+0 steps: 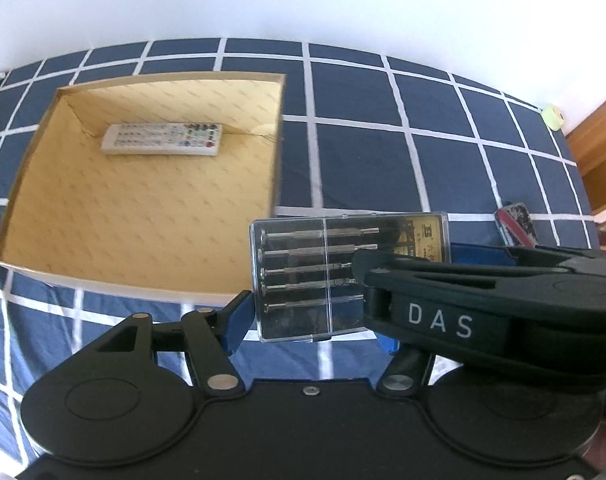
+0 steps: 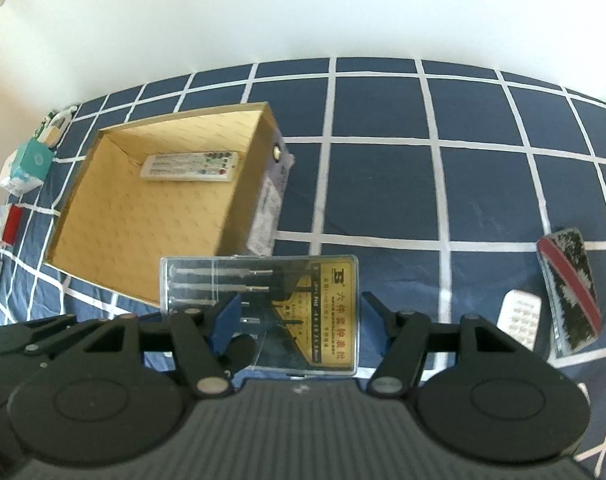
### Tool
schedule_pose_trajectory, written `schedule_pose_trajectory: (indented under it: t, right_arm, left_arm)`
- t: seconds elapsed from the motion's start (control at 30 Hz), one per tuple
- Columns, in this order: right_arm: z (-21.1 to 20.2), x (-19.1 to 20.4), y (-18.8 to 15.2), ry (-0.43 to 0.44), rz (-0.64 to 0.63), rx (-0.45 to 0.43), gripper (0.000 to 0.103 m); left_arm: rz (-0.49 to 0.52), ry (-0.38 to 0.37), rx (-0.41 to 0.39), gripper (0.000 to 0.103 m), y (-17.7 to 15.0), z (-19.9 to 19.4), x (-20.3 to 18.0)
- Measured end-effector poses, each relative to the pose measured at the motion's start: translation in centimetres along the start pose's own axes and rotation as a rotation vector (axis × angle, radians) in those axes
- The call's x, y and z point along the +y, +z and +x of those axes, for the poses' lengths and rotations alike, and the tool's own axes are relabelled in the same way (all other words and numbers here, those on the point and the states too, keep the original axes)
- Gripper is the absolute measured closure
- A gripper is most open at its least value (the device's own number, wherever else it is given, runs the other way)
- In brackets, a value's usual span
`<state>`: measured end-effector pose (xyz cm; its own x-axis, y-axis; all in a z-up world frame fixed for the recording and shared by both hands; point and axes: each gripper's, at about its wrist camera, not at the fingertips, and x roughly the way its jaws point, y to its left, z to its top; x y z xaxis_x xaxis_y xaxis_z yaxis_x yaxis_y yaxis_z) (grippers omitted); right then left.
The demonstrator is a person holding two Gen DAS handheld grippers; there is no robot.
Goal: Organize objects
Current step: 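Carry the screwdriver case with the right gripper over the box and lower it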
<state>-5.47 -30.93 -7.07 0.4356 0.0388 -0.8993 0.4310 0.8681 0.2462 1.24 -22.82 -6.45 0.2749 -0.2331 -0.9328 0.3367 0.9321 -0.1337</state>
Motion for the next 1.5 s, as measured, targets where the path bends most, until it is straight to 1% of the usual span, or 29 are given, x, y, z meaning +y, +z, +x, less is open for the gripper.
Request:
schedule_pose_trajectory:
  t: [0.43,0.6,0.83,0.97,1.13,1.5]
  right_arm:
    - [1.4,8.4,-0.8,0.006,0.075,-0.050,0.039]
    - [2.2,11.2,-0.4,0.005,0.076,-0.053,0.039]
    - [4.0,14.2,1.1,-0.003,0.059,-0.043,0.039]
    - [5.4,15.2,2.4,-0.009,0.060,-0.032,0.039]
    - [8.0,15.7,4.3,-0.015,0.064,-0.006,0.039]
    - [15.2,15.5,8.0,-0.031,0.074,0.093,0.039]
  left_arm:
    - [0.079,0.009,-0.014,0.042,-0.2,-2.1,7.8]
    - [0.076,0.005,-0.015,0.042,0.3,-2.3,10.7]
    - [0.063,-0.004,-0.010,0.042,2.0,-1.4,14.0]
    - [0.064,-0.013,0.001,0.042,3.6,-0.2,15.5]
    - [0.062,-0.019,0.037,0.042,5.6,2.1,17.0]
    - [0.050,-0.044,0.138,0.042,9.2,9.1,19.7]
